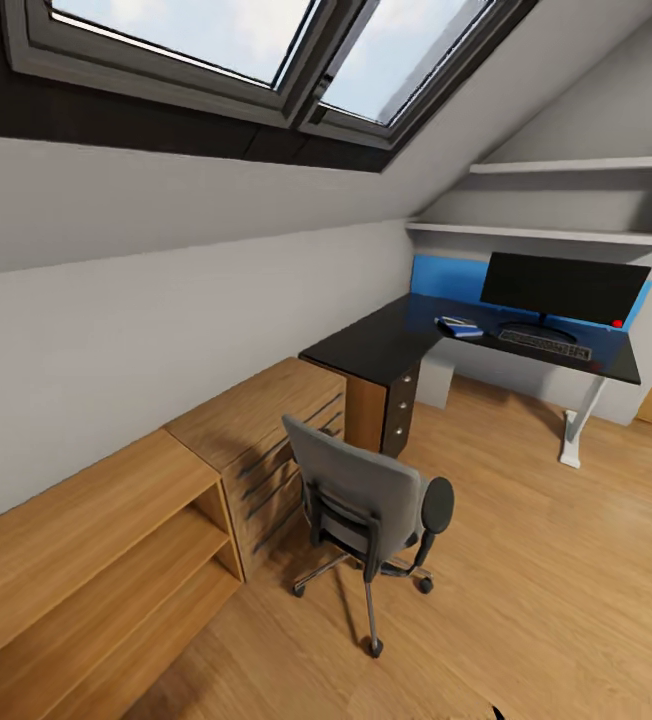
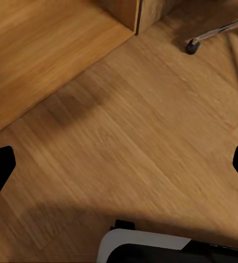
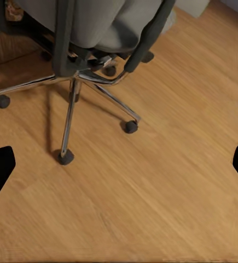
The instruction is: In the bedroom, organize the workspace by keeping the computer under the desk, ensuring the monitor is on the desk, placing the keyboard on the desk next to the monitor, placing the mouse on the desk next to the keyboard, moving the folder from the swivel chair onto the desk next to the mouse, stacking the notebook on top of the folder with the pen on top of the notebook, and positioning the swivel chair next to the desk.
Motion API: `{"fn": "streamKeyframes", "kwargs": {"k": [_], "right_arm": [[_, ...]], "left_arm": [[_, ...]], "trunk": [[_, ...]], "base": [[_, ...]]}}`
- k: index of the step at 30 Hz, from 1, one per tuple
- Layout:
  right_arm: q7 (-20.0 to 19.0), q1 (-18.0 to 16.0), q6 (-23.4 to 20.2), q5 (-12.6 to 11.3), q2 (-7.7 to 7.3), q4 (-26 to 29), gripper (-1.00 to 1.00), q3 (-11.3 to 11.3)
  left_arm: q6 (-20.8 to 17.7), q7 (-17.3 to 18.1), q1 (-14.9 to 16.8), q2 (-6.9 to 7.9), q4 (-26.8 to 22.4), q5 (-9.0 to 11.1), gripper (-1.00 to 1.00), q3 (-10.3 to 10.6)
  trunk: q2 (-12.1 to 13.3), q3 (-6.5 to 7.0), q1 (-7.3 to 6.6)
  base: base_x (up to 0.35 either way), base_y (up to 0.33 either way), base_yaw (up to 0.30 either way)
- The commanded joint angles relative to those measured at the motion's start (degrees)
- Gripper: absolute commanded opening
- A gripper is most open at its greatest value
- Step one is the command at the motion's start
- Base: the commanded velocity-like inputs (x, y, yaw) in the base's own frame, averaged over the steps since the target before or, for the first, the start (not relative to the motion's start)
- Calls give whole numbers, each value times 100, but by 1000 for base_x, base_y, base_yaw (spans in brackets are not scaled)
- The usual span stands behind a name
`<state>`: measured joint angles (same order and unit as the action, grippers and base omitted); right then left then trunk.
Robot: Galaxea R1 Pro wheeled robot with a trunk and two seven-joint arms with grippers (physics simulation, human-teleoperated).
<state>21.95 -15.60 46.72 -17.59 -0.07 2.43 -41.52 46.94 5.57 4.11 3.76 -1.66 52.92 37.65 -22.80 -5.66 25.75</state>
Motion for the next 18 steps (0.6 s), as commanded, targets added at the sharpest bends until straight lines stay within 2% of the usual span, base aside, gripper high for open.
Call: {"fn": "streamKeyframes", "kwargs": {"k": [1,18], "right_arm": [[34,-4,3,-25,-1,3,100,-49],[34,-4,4,-16,3,3,100,-49]], "left_arm": [[8,58,2,1,-1,61,100,8],[15,58,2,1,-1,61,100,5]], "trunk": [[-12,-12,3],[-12,-12,3]], "base": [[0,0,-281],[6,12,-283]]}}
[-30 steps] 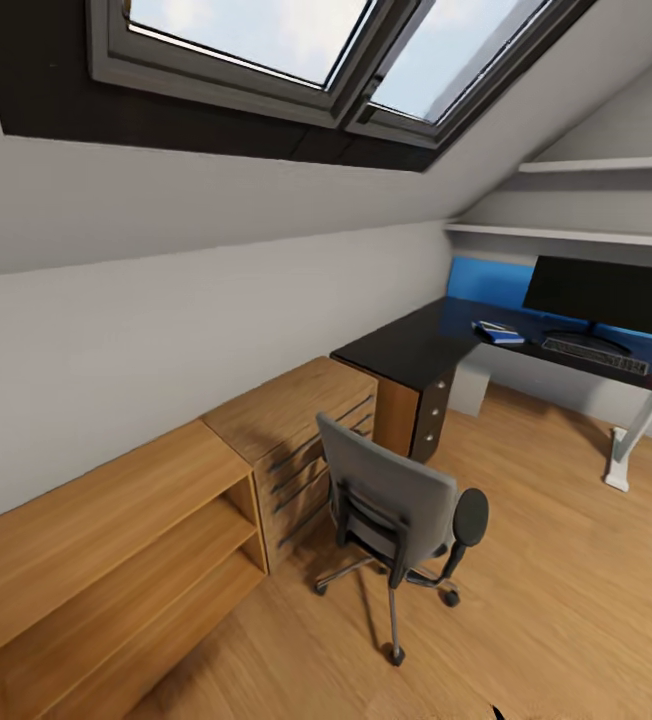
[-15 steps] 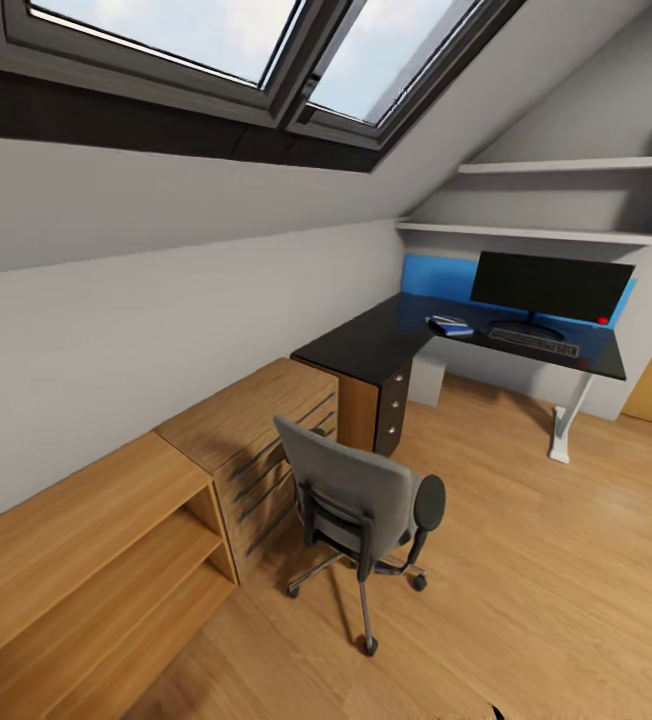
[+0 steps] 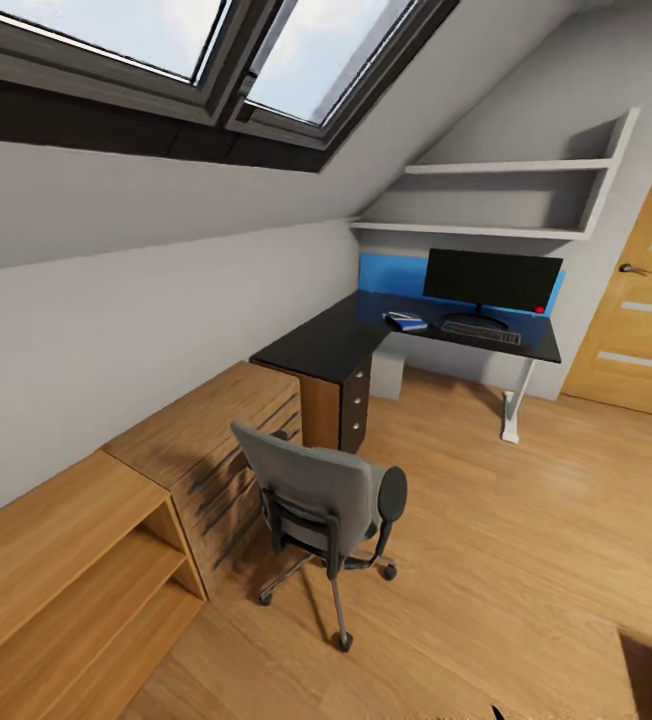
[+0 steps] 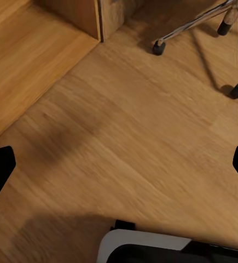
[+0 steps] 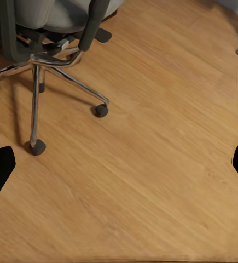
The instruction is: In the bedroom, organize the workspace by keeping the computer under the desk, ensuring the monitor is on the desk, placing the keyboard on the desk next to the monitor, placing the mouse on the desk next to the keyboard, moving the folder from the swivel chair onto the desk next to the mouse, stacking the notebook on top of the folder with the pen on top of the notebook, and positioning the swivel chair next to the desk.
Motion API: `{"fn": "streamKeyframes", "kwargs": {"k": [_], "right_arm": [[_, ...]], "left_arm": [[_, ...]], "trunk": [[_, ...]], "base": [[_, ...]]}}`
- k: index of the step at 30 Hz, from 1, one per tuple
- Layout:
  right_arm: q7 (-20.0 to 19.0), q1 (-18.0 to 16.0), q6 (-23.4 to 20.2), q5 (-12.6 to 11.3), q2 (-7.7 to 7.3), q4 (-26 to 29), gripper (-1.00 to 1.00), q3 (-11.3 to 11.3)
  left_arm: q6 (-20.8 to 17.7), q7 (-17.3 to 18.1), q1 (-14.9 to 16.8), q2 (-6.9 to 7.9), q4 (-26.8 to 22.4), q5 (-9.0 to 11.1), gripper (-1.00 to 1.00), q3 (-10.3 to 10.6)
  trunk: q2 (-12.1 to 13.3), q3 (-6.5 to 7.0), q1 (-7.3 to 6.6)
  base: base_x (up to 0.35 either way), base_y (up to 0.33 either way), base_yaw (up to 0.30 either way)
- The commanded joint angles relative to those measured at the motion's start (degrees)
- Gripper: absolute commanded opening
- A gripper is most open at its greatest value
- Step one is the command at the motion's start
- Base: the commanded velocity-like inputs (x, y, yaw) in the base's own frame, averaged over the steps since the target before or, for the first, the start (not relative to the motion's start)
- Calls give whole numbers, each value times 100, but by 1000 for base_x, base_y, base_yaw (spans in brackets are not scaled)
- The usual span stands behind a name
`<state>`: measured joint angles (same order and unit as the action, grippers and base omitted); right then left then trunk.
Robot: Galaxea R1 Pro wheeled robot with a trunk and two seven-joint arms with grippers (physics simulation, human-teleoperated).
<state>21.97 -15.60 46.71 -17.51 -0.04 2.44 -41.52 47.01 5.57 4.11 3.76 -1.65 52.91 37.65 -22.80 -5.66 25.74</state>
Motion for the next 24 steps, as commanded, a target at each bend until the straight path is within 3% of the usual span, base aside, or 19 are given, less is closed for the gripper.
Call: {"fn": "streamKeyframes", "kwargs": {"k": [1,24], "right_arm": [[31,-4,5,-25,-1,2,100,-50],[28,-4,5,-25,-4,-4,100,-50]], "left_arm": [[8,58,2,2,-2,61,100,7],[3,58,2,2,-2,61,100,14]], "trunk": [[-12,-12,4],[-12,-12,4]], "base": [[69,132,-296],[124,244,-299]]}}
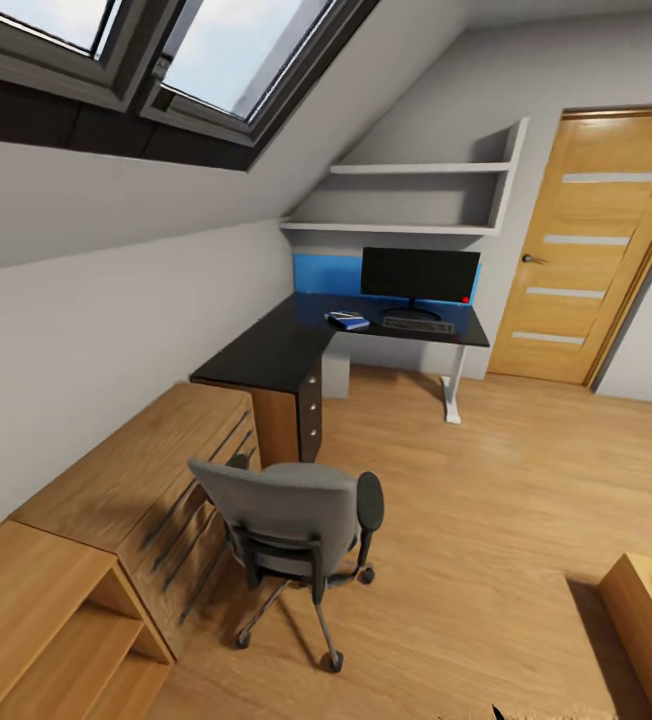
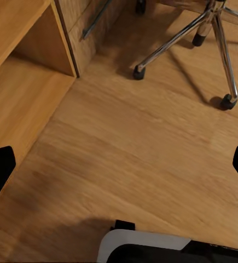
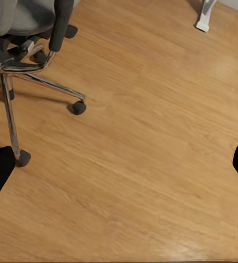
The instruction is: In the bedroom, organize the workspace by keeping the computer under the desk, ensuring the monitor is on the desk, placing the keyboard on the desk next to the monitor, placing the mouse on the desk next to the keyboard, moving the folder from the swivel chair onto the desk next to the mouse, stacking the notebook on top of the folder with the pen on top of the notebook, and positioning the swivel chair next to the desk.
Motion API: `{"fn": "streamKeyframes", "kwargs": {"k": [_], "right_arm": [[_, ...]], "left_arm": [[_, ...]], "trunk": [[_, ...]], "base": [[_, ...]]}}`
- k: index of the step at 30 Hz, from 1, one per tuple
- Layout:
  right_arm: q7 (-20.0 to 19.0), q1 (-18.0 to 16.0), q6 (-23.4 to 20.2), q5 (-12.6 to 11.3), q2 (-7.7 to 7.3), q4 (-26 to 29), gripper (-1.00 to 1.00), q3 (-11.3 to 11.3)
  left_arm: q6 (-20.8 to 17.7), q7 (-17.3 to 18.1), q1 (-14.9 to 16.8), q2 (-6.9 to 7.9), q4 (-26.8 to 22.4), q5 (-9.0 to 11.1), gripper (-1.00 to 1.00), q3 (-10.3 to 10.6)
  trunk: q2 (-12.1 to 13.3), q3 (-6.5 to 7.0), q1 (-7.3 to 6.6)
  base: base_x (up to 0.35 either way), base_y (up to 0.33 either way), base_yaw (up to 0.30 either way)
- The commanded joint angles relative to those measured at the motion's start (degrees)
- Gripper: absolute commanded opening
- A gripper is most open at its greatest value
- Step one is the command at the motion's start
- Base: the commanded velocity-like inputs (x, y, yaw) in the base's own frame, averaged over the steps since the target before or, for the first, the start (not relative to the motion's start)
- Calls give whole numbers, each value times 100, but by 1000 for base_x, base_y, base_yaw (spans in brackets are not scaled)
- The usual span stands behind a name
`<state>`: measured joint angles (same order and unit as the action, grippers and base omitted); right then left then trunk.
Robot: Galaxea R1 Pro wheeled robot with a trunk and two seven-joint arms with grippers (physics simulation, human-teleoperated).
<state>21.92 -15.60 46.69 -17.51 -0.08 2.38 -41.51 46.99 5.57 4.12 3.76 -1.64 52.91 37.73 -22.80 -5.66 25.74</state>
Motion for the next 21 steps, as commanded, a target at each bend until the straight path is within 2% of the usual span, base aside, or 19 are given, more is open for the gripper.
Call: {"fn": "streamKeyframes", "kwargs": {"k": [1,10,21], "right_arm": [[32,-5,7,-25,0,1,100,-50],[32,-5,7,-25,2,-1,100,-52],[32,-5,7,-19,5,-1,100,-58]], "left_arm": [[4,58,2,2,-3,61,100,6],[3,58,2,2,-3,69,100,6],[3,58,2,2,-3,65,100,4]], "trunk": [[-12,-12,4],[-12,-12,4],[-12,-12,4]], "base": [[56,287,-300],[9,295,-300],[-142,249,-300]]}}
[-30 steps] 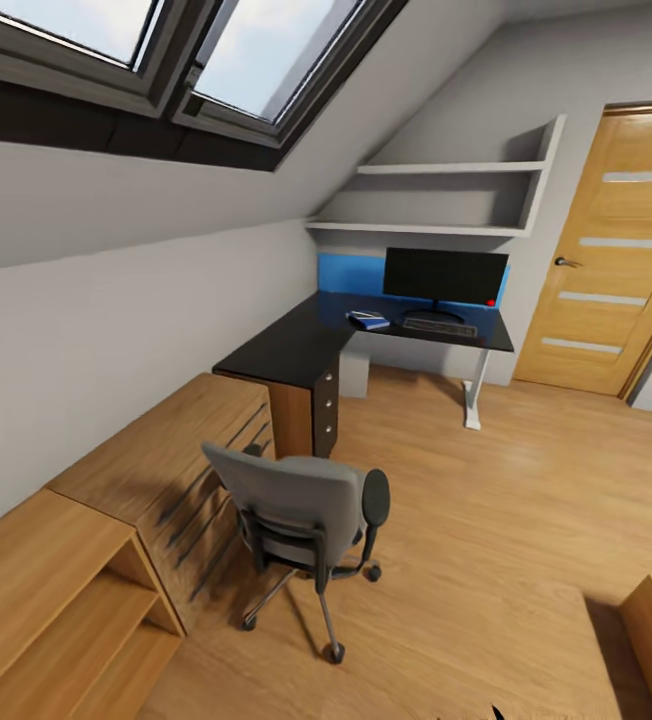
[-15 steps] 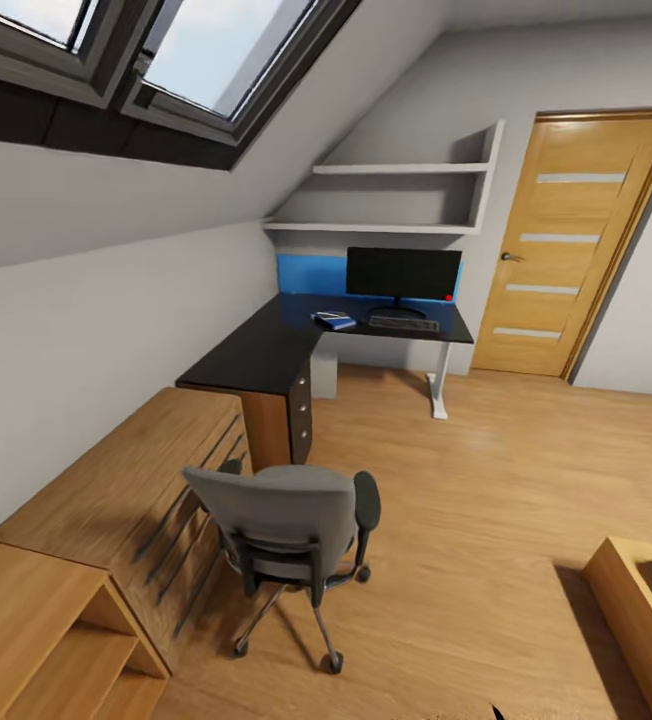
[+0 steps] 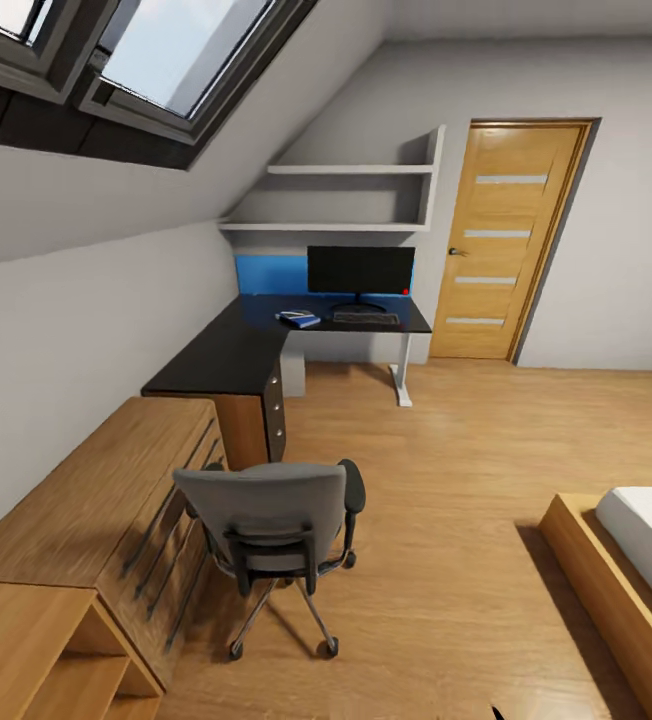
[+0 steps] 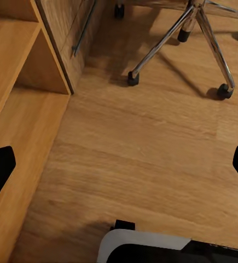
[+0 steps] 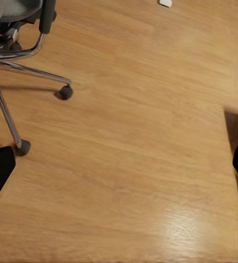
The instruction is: In the bedroom, organize the workspace by keeping the computer under the desk, ensuring the monitor is on the desk, placing the keyboard on the desk next to the monitor, placing the mouse on the desk next to the keyboard, moving the folder from the swivel chair onto the desk next to the mouse, stacking the notebook on top of the folder with the pen on top of the notebook, and positioning the swivel chair next to the desk.
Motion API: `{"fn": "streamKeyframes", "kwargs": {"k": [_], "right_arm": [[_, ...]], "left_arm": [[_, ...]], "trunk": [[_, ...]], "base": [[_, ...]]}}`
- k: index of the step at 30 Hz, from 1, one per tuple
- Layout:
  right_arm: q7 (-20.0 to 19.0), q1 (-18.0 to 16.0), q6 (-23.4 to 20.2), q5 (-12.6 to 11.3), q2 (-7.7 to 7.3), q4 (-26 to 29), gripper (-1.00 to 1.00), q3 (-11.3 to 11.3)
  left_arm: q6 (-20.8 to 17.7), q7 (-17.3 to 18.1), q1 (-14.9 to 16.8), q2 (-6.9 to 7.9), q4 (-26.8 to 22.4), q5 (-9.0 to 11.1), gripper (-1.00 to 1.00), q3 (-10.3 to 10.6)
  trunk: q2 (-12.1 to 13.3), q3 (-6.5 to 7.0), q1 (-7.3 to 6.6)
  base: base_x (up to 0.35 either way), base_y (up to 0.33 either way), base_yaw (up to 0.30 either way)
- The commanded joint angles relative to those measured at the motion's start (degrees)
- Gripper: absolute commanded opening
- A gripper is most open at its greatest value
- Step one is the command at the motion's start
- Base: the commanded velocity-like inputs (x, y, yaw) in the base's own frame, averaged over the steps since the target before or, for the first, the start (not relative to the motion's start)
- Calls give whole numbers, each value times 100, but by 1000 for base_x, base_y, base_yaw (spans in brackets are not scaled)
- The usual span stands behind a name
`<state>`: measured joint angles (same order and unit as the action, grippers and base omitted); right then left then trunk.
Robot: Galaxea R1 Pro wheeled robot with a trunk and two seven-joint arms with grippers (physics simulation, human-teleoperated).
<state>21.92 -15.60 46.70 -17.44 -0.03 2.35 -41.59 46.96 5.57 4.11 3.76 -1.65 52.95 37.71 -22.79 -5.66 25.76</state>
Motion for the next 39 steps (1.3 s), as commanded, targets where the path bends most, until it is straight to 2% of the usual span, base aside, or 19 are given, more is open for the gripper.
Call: {"fn": "streamKeyframes", "kwargs": {"k": [1,11,30,39], "right_arm": [[32,-5,5,-28,-1,2,100,-50],[34,-5,0,-26,3,2,100,-58],[37,-5,-21,-23,3,-2,100,-68],[35,-5,-21,-23,3,-6,100,-68]], "left_arm": [[7,58,2,2,-2,60,100,7],[7,58,2,2,-2,57,100,8],[7,58,2,2,-2,57,100,8],[7,58,2,2,-2,57,100,8]], "trunk": [[-13,-13,2],[-13,-13,2],[-13,-13,2],[-13,-13,2]], "base": [[-68,88,-300],[-44,44,-226],[-135,143,-9],[-46,141,0]]}}
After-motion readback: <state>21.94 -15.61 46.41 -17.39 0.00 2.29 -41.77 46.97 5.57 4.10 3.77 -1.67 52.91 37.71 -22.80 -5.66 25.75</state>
